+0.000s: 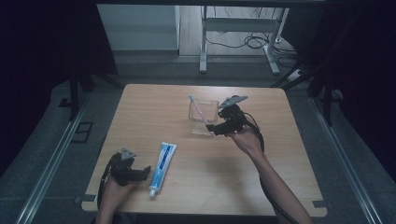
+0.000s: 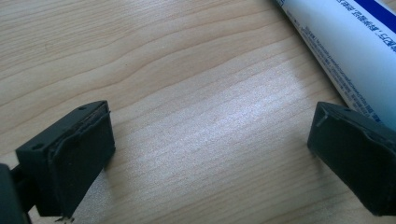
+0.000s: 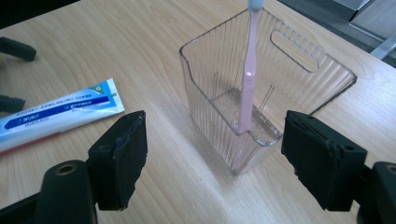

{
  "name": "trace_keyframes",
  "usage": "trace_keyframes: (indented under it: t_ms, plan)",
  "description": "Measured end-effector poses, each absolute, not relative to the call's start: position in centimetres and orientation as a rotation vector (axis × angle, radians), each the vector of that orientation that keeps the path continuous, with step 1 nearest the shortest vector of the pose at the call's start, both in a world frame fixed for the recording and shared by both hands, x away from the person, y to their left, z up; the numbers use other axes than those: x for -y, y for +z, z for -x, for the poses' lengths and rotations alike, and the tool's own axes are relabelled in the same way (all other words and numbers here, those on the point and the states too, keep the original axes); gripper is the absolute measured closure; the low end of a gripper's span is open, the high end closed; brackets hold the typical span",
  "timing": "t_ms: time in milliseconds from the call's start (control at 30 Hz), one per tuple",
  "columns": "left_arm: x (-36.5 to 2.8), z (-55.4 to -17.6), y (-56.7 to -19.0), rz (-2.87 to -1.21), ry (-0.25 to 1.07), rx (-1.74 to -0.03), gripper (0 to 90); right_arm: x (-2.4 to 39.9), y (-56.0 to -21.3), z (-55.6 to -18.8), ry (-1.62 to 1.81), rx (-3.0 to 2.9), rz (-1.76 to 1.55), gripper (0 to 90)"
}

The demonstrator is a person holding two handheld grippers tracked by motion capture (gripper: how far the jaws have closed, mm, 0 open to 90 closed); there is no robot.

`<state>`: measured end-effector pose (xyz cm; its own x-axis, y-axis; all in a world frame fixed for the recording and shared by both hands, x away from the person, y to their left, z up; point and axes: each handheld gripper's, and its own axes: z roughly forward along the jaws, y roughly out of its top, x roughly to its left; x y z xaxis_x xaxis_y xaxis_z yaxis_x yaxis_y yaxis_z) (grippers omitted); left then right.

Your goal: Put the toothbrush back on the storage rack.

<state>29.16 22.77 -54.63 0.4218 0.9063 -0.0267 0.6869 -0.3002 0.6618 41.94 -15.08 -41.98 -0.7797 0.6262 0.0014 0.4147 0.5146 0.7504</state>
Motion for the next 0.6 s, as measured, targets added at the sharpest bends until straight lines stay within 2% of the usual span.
trace_keyframes:
  t_ms: [600]
  plan:
    - [-22.7, -29.1, -54.6, -2.077, 0.474, -1.346, 0.7, 18.1, -44.2, -40.3, 1.136, -2.482, -0.89, 18.7]
